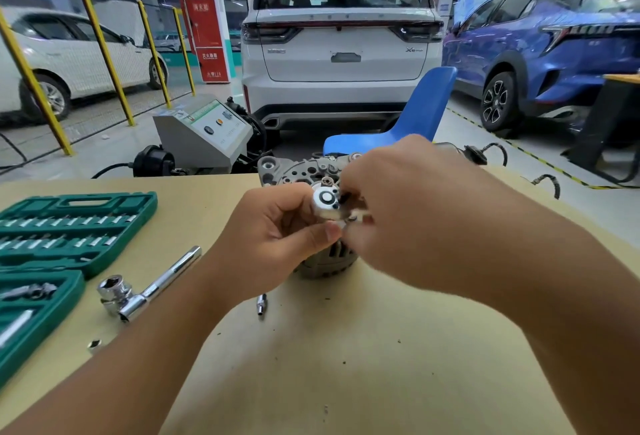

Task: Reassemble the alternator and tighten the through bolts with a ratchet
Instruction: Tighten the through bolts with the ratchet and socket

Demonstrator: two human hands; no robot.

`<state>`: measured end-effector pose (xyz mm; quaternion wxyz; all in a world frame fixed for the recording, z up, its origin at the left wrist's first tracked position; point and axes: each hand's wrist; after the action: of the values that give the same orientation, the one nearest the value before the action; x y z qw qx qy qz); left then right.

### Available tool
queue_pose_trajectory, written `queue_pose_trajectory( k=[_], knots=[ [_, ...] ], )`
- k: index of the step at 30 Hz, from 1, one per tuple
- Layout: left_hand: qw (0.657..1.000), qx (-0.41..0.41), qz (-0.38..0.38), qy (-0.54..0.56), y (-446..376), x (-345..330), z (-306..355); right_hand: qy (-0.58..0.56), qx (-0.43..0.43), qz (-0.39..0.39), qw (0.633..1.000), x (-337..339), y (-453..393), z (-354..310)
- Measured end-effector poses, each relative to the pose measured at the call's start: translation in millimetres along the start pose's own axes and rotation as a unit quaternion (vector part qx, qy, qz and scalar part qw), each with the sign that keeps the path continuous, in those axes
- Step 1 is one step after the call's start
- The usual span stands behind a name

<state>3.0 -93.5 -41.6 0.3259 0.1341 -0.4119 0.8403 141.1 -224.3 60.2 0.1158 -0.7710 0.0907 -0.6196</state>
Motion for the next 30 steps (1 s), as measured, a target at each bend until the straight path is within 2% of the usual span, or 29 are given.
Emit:
queue_pose_trajectory(
  k=[2,4,6,8,11,16,18,22,23,27,29,30],
  knots=[
    [1.000,-0.005,0.006,0.000,1.9,-0.7,0.8,-0.003,0.021,-0.088,0.996,-2.6,0.0,-1.0],
    [1.000,-0.011,-0.001,-0.009,1.8,0.5,2.1,-0.001,0.022,-0.128,0.991,0.9,0.0,-2.5],
    [1.000,-0.011,-0.020,-0.014,0.1,3.1,1.7,-0.039,-0.001,-0.093,0.995,6.2,0.9,0.9],
    [0.999,-0.003,-0.035,-0.025,-1.7,4.4,-0.8,-0.006,-0.014,-0.044,0.999,5.8,1.7,4.6],
    [0.999,-0.008,-0.020,-0.026,-1.2,3.1,-1.8,0.027,0.007,0.031,0.999,2.0,2.0,1.2],
    [1.000,-0.019,-0.011,-0.004,0.8,1.2,-1.1,-0.035,-0.014,-0.087,0.995,3.8,4.0,-3.1],
    [1.000,-0.015,-0.018,-0.012,-0.3,2.3,0.0,-0.045,-0.027,-0.057,0.997,5.5,1.8,0.8],
    [0.999,-0.001,-0.022,-0.029,-0.6,3.9,0.6,0.017,-0.018,0.043,0.999,0.1,0.1,3.5],
    [1.000,0.000,-0.015,-0.028,0.2,3.2,0.5,0.010,-0.016,0.041,0.999,-1.7,0.6,2.4],
    [0.999,-0.004,-0.019,-0.039,2.7,2.0,3.6,-0.048,-0.035,-0.128,0.990,3.1,3.0,-5.0],
    [0.997,-0.017,-0.033,-0.070,0.9,1.2,3.5,-0.059,-0.037,-0.135,0.988,7.9,2.9,-3.0],
    [0.996,-0.019,-0.035,-0.076,-0.4,0.6,3.0,-0.067,-0.037,-0.114,0.991,8.7,2.3,-0.1]
  ],
)
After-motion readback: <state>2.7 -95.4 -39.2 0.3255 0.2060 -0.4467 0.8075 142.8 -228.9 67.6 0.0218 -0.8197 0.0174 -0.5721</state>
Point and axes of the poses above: each hand's wrist, its own y-axis away from the middle knuckle, its own x-axis out of the back of the hand, z = x × y, and after that the axes turned 13 degrees about -y, right-handed
